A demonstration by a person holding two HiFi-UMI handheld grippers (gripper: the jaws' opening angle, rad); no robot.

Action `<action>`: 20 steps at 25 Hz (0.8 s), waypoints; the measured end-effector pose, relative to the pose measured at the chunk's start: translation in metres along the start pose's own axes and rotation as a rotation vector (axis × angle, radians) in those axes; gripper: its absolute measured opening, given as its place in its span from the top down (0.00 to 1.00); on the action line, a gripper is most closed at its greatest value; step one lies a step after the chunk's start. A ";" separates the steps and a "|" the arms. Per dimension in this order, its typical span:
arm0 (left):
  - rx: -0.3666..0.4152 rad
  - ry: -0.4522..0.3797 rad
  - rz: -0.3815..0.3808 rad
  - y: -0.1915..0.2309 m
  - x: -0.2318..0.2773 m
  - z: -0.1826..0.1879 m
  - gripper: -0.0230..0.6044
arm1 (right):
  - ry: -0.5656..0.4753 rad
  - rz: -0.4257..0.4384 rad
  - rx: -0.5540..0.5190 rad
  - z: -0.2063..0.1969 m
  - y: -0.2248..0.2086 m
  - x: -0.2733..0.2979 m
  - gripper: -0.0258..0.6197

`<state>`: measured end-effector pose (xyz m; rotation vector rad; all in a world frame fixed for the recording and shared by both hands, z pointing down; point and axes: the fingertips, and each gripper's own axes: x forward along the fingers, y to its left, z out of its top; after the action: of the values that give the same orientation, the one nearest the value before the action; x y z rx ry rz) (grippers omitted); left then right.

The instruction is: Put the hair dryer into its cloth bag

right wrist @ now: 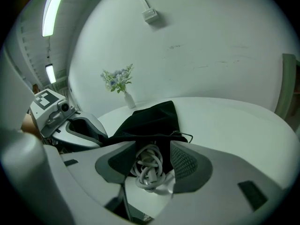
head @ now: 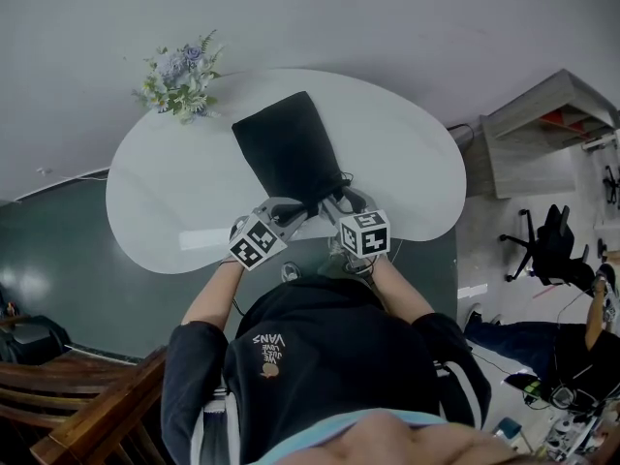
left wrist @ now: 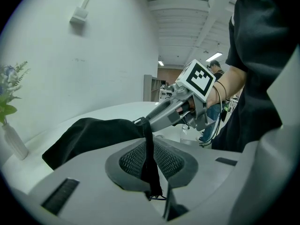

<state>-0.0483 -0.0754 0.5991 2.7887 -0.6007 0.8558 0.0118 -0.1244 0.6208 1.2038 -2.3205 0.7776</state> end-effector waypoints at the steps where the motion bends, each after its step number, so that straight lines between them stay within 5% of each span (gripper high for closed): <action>1: 0.004 -0.004 -0.001 -0.003 0.000 0.000 0.90 | -0.006 -0.006 0.008 -0.002 0.000 -0.004 0.62; 13: 0.047 0.006 -0.026 -0.039 -0.001 -0.015 0.88 | -0.029 -0.086 0.080 -0.034 -0.001 -0.041 0.62; 20: 0.016 -0.057 0.058 -0.047 -0.017 -0.015 0.88 | -0.080 -0.117 0.078 -0.037 0.006 -0.060 0.62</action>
<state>-0.0494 -0.0235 0.6003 2.8314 -0.6905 0.7981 0.0435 -0.0613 0.6123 1.4152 -2.2774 0.7987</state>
